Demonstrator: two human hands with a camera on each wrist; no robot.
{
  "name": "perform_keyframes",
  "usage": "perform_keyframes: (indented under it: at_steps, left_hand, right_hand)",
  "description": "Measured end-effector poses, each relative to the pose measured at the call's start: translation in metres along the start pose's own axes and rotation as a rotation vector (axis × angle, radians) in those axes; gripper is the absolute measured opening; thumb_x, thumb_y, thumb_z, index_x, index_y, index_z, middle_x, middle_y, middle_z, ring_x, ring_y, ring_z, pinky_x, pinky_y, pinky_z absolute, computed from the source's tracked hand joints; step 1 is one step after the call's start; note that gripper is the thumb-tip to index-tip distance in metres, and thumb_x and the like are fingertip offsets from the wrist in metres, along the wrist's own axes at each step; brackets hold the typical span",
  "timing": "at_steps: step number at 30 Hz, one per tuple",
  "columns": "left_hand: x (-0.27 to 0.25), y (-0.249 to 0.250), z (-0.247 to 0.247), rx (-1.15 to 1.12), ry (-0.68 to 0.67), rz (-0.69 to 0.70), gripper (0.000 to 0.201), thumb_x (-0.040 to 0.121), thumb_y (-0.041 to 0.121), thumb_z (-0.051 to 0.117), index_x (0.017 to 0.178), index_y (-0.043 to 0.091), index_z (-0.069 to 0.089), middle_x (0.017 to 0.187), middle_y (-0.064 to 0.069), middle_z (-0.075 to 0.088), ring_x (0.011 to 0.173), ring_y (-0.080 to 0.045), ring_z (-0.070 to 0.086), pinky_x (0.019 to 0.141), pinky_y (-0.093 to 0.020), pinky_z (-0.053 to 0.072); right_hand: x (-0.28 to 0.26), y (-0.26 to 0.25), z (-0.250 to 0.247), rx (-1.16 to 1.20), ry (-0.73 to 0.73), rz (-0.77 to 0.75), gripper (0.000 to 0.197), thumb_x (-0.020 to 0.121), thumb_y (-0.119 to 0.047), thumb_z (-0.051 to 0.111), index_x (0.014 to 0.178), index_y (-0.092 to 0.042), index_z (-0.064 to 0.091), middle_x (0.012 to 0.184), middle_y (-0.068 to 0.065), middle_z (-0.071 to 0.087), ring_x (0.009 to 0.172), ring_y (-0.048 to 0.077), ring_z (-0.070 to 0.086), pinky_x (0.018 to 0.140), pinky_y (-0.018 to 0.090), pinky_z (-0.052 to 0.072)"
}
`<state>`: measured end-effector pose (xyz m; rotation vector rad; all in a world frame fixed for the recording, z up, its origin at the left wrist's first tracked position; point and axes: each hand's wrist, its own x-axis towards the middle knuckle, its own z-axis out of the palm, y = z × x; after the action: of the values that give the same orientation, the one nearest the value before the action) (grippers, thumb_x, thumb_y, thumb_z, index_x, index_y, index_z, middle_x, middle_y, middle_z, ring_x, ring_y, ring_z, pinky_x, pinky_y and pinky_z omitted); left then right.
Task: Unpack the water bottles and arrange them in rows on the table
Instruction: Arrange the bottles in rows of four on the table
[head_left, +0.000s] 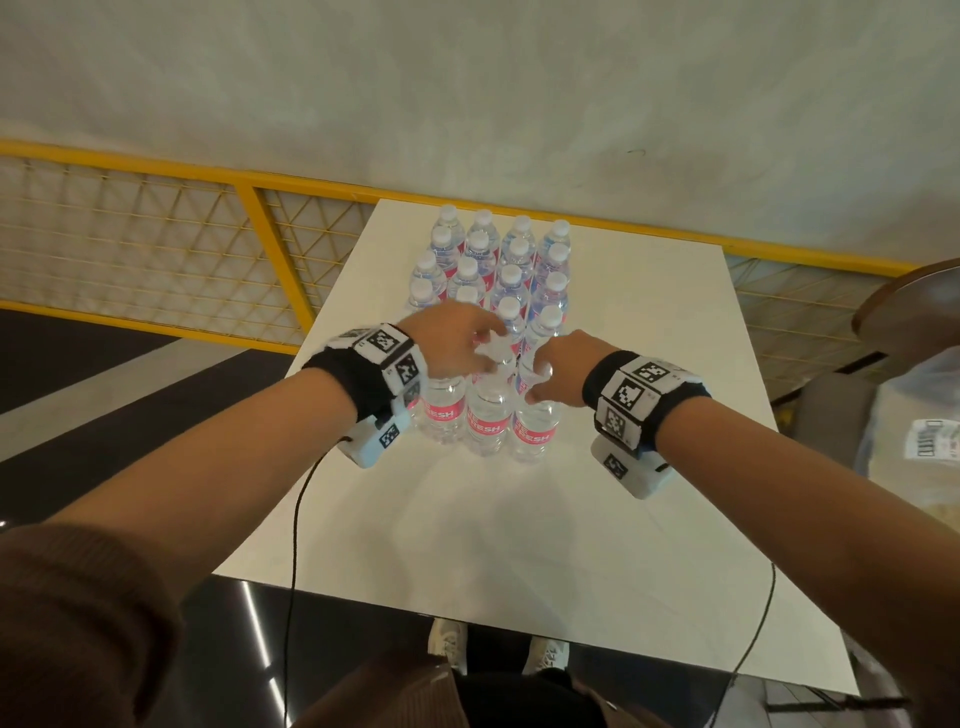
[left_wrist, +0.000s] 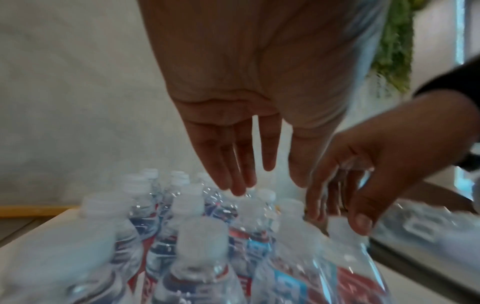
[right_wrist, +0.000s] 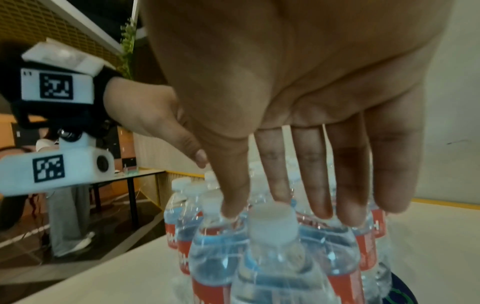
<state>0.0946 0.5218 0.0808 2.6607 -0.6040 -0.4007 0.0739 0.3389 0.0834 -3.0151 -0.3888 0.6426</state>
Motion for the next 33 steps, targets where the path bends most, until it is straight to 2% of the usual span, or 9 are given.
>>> perform_keyframes:
  at_steps: [5,11,15,19,22,25,27,30,33]
  left_hand:
    - [-0.014,-0.043,-0.019,-0.080,0.283,-0.171,0.033,0.089,0.022,0.061,0.118,0.009,0.060,0.121,-0.013,0.058,0.110,-0.028,0.055,0.092,-0.031,0.041]
    - [-0.016,-0.096,0.013,-0.278,0.117,-0.427,0.060,0.097,0.037,0.044,0.149,0.016,0.021,0.153,-0.012,0.028,0.139,-0.027,0.031,0.114,-0.036,0.027]
    - [-0.014,-0.101,0.029,-0.443,0.059,-0.444,0.053,0.098,0.041,0.039,0.146,0.026,0.024,0.150,-0.009,0.034,0.135,-0.028,0.037,0.105,-0.046,0.039]
    - [-0.011,-0.106,0.028,-0.671,0.070,-0.477,0.060,0.091,0.052,0.042,0.145,0.028,0.027,0.150,-0.004,0.035,0.135,-0.025,0.036,0.111,-0.047,0.033]
    - [-0.008,-0.115,0.026,-0.955,0.181,-0.577,0.054,0.098,0.043,0.038,0.147,0.022,0.026,0.154,-0.003,0.026,0.142,-0.024,0.026,0.112,-0.043,0.028]
    - [-0.004,-0.122,0.026,-1.225,0.227,-0.662,0.061,0.095,0.054,0.038,0.148,0.026,0.026,0.157,0.003,0.022,0.145,-0.018,0.019,0.114,-0.046,0.021]
    - [0.000,-0.125,0.028,-1.341,0.198,-0.683,0.065,0.092,0.062,0.032,0.148,0.030,0.023,0.157,0.008,0.018,0.146,-0.014,0.014,0.117,-0.049,0.014]
    - [0.005,-0.126,0.035,-1.383,0.127,-0.680,0.068,0.091,0.067,0.021,0.148,0.031,0.022,0.157,0.008,0.019,0.144,-0.017,0.020,0.116,-0.049,0.015]
    - [0.008,-0.132,0.050,-1.499,0.044,-0.567,0.064,0.095,0.062,0.019,0.142,0.022,0.037,0.150,-0.004,0.037,0.137,-0.028,0.036,0.115,-0.049,0.023]
  right_hand:
    - [0.012,0.011,-0.019,0.042,0.100,0.052,0.038,0.091,-0.028,0.058,0.126,-0.011,0.057,0.126,0.010,0.058,0.112,0.027,0.058,0.092,0.032,0.047]
    - [0.031,0.020,-0.009,0.094,0.057,0.138,0.045,0.092,-0.026,0.057,0.135,-0.013,0.048,0.137,0.011,0.050,0.122,0.028,0.051,0.098,0.032,0.044]
    - [0.039,0.017,0.002,0.144,0.022,0.123,0.053,0.094,-0.028,0.055,0.143,-0.015,0.039,0.146,0.009,0.042,0.132,0.027,0.043,0.106,0.031,0.037]
    - [0.041,0.019,0.007,0.259,0.011,0.152,0.059,0.094,-0.041,0.050,0.146,-0.020,0.033,0.148,0.009,0.040,0.134,0.028,0.041,0.108,0.033,0.034]
    - [0.040,0.028,0.010,0.479,0.016,0.224,0.061,0.095,-0.050,0.042,0.148,-0.021,0.030,0.149,0.006,0.040,0.131,0.028,0.045,0.109,0.036,0.036]
    - [0.034,0.035,0.020,0.958,-0.024,0.354,0.063,0.094,-0.052,0.041,0.148,-0.023,0.025,0.151,0.004,0.033,0.127,0.031,0.047,0.097,0.041,0.049]
    - [0.031,0.036,0.033,1.246,-0.080,0.424,0.066,0.093,-0.055,0.041,0.149,-0.026,0.022,0.155,0.003,0.024,0.133,0.034,0.039,0.094,0.044,0.047]
    - [0.032,0.037,0.054,1.528,-0.162,0.466,0.075,0.089,-0.061,0.044,0.150,-0.023,0.022,0.156,0.005,0.023,0.132,0.037,0.041,0.104,0.050,0.041]
    - [0.035,0.037,0.065,1.592,-0.189,0.466,0.075,0.089,-0.060,0.045,0.150,-0.020,0.025,0.154,0.004,0.029,0.129,0.036,0.045,0.109,0.054,0.034]
